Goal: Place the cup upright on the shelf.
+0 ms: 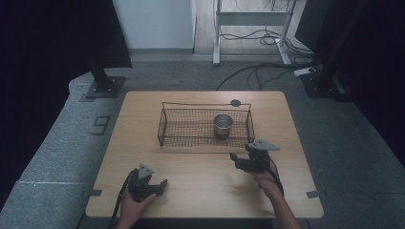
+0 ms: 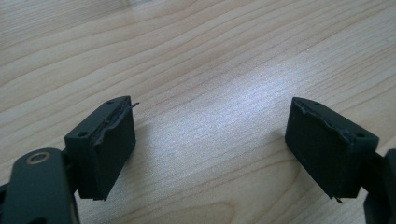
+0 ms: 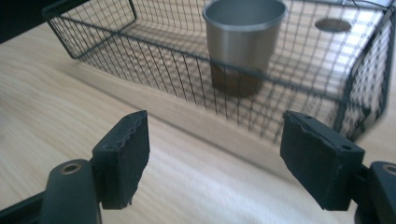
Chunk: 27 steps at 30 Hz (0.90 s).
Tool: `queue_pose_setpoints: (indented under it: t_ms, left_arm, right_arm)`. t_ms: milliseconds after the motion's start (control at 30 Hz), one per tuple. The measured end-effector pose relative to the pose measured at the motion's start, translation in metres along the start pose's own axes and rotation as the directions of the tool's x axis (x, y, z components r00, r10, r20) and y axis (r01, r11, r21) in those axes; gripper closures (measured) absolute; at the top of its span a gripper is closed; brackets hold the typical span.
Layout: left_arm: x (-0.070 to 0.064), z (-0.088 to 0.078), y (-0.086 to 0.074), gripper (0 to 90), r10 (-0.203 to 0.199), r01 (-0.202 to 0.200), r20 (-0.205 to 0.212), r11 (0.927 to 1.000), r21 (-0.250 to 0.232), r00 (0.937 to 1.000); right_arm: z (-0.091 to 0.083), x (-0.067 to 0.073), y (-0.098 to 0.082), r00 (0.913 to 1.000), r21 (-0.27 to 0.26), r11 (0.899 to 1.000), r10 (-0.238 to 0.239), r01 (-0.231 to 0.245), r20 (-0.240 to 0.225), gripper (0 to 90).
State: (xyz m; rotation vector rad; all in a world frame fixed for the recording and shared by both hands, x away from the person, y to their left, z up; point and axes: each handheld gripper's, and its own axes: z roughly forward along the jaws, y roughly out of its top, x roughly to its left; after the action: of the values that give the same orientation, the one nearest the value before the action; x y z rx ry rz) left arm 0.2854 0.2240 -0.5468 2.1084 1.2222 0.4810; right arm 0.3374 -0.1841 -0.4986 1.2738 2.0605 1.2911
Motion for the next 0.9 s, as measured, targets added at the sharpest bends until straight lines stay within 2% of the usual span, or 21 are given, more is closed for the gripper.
queue_pose_setpoints:
  t_ms: [300, 900]
  left_arm:
    - [0.0, 0.0, 0.0, 16.1, 0.0, 0.0, 0.0, 1.0, 0.0, 1.0]
    - [0.0, 0.0, 0.0, 16.2, 0.001, -0.001, -0.001, 1.0, 0.001, 1.0]
  right_arm:
    - [-0.008, -0.008, -0.036, 0.9993, 0.033, 0.999, 0.036, -0.036, 0.011, 25.0]
    - [-0.006, -0.011, -0.051, 0.9991, 0.071, 0.997, 0.031, -0.033, 0.029, 24.7]
